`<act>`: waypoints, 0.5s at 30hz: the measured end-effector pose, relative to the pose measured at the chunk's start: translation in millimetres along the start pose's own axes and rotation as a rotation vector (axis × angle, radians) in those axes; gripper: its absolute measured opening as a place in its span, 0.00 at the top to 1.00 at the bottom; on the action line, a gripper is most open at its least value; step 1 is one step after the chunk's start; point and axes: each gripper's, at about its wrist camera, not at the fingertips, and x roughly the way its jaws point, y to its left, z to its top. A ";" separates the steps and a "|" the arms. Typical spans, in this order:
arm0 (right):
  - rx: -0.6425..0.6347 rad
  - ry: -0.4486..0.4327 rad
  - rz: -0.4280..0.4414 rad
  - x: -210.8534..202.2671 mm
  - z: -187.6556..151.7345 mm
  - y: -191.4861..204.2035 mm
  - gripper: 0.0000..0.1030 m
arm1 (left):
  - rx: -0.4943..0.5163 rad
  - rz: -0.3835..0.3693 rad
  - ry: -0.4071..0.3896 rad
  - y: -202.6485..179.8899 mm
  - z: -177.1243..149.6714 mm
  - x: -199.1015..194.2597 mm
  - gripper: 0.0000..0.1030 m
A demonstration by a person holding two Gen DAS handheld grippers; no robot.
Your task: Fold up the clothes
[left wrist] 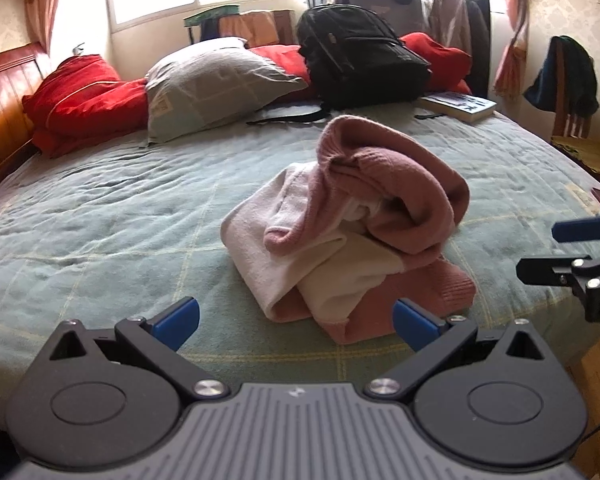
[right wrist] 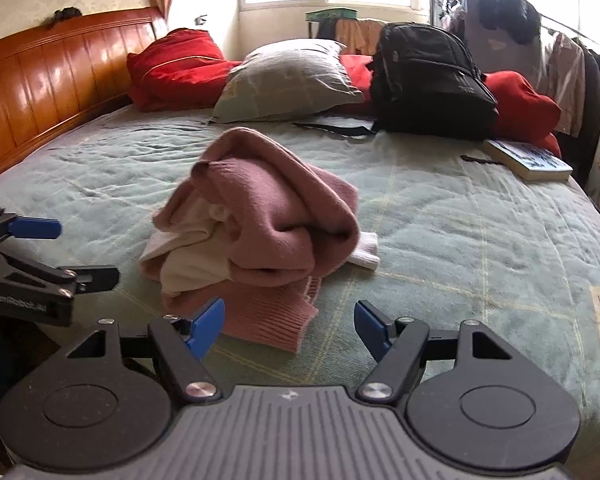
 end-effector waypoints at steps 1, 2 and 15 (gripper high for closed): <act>-0.009 0.000 -0.004 0.9 1.5 0.7 0.26 | 0.003 -0.004 -0.003 0.1 1.0 2.1 0.01; -0.016 0.001 -0.008 2.5 3.1 0.6 0.26 | 0.004 -0.007 -0.009 0.3 2.1 4.5 0.01; -0.081 -0.043 0.013 56.1 47.6 -28.7 0.14 | 0.058 -0.044 -0.095 7.9 20.4 53.3 0.01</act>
